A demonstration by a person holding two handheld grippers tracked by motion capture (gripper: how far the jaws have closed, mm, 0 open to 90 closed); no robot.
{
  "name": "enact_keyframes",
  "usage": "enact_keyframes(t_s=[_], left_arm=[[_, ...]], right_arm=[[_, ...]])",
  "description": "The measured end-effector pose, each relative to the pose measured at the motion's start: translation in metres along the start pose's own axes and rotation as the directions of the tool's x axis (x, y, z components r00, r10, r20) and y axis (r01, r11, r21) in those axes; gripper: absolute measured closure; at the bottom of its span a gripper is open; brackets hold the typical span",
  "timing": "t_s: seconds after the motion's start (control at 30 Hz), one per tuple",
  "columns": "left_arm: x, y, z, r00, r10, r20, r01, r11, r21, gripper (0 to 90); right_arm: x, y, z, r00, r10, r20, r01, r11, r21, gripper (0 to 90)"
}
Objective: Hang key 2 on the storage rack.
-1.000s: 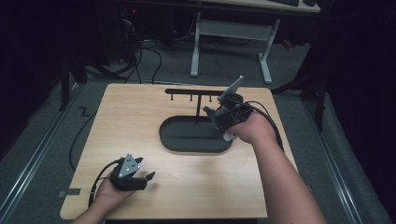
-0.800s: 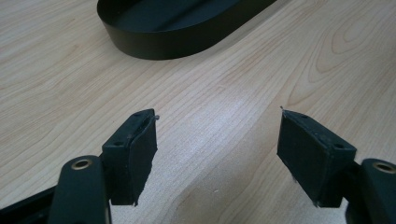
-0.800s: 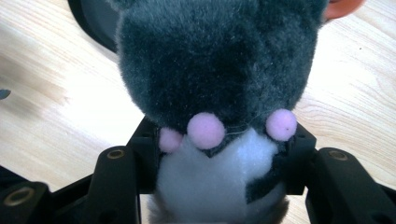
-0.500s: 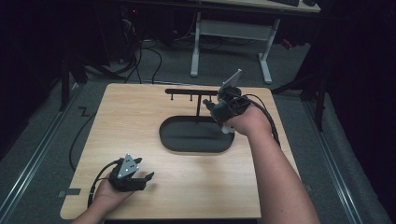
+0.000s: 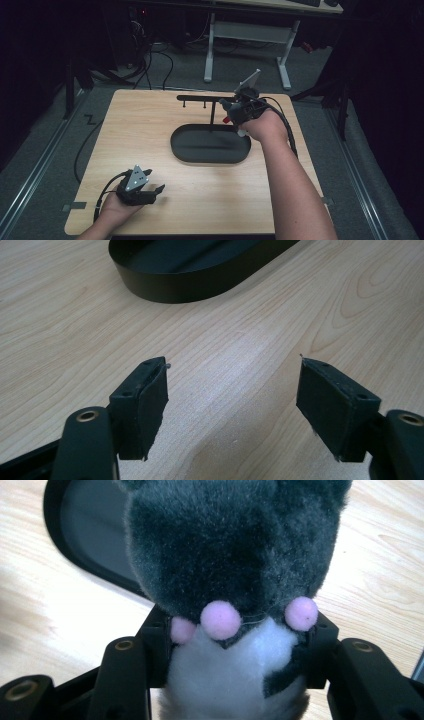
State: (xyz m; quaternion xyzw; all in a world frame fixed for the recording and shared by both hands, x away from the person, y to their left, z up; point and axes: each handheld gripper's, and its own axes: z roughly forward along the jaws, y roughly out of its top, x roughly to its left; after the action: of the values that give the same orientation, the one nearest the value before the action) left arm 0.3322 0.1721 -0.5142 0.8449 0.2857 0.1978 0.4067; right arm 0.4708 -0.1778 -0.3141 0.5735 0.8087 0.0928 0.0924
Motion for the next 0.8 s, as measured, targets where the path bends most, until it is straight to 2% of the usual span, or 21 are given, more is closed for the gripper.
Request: enact_keyframes(t_s=[0.07, 0.2, 0.63, 0.8], left_arm=[[0.000, 0.000, 0.000, 1.0000, 0.001, 0.000, -0.001, 1.0000, 0.000, 29.2], [0.000, 0.000, 0.000, 1.0000, -0.001, 0.003, 0.001, 1.0000, -0.001, 29.2], [-0.001, 0.000, 0.000, 1.0000, 0.000, 0.005, 0.000, 1.0000, 0.006, 29.2], [-0.002, -0.001, 0.001, 0.9999, -0.001, 0.012, 0.001, 1.0000, 0.006, 29.2]], right_arm=[[-0.001, 0.001, 0.001, 0.9998, 0.004, 0.021, -0.004, 1.000, -0.003, 46.9], [-0.001, -0.001, 0.009, 0.9995, -0.001, 0.032, 0.000, 1.000, 0.026, 46.9], [0.002, -0.003, 0.034, 0.9996, -0.022, 0.018, 0.021, 0.996, 0.084, 47.3], [0.004, -0.001, 0.049, 0.9995, -0.031, 0.008, 0.030, 0.994, 0.104, 47.1]])
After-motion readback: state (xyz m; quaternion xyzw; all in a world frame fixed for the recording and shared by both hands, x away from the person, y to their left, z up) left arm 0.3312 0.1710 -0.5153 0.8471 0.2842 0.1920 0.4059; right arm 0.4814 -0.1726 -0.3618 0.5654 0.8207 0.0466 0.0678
